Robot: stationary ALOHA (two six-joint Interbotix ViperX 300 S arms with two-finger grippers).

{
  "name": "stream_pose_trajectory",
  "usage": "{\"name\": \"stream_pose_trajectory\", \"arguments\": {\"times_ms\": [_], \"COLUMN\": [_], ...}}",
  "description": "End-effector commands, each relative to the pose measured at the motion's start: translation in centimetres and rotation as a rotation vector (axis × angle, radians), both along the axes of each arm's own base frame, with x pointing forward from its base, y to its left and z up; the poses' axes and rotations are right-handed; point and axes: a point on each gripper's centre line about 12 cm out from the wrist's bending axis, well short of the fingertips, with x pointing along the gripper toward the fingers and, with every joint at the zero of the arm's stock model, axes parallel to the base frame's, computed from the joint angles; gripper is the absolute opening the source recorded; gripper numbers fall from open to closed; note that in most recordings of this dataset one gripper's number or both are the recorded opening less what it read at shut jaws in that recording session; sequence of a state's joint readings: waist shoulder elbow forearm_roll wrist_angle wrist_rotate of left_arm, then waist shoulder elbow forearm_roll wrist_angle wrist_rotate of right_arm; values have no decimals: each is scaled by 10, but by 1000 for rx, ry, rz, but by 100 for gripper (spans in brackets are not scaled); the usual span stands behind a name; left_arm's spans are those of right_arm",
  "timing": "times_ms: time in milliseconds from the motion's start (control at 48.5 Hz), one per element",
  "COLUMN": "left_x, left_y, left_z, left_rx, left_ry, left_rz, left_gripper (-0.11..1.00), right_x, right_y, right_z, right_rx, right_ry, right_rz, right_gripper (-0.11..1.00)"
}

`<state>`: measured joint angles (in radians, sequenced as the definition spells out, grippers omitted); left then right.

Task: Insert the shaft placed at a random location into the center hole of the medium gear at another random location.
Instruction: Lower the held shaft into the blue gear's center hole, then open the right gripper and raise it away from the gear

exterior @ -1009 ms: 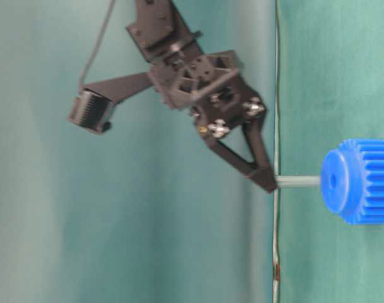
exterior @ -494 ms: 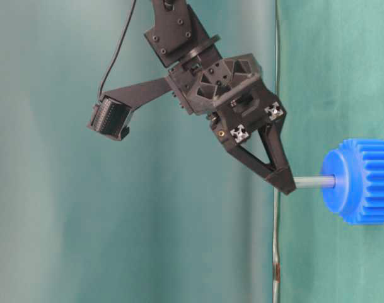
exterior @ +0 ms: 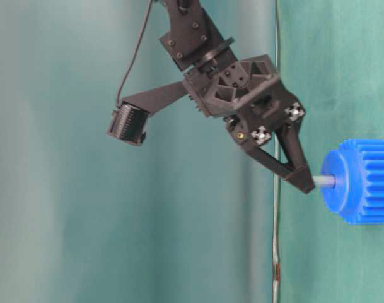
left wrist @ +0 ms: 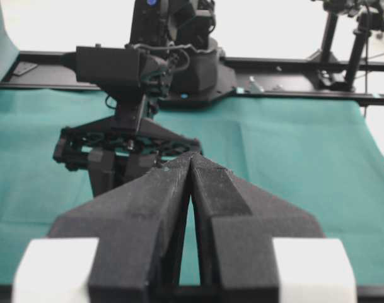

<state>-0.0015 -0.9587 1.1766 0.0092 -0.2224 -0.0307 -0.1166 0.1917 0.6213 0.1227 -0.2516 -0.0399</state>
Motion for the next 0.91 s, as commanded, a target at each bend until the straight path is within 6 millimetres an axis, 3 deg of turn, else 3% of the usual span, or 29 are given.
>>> {"name": "stream_pose_trajectory", "arguments": {"times_ms": [0,453,886], "left_x": [2,2,2], "left_y": [0,0,0], "left_z": [7,7,7], "left_rx": [0,1,0], "left_ry": [-18,-18,-17], "left_rz": [0,-1,-2], "left_gripper": [1,1,1], "right_x": [8,8,7], "right_y": [-2,-2,-2], "right_z": [12,-3,-4], "right_rx": [-5,-1,0], "right_ry": [-47,-12,-8], "right_rz": [-5,-5,-5], "right_gripper": [14,14,14]}}
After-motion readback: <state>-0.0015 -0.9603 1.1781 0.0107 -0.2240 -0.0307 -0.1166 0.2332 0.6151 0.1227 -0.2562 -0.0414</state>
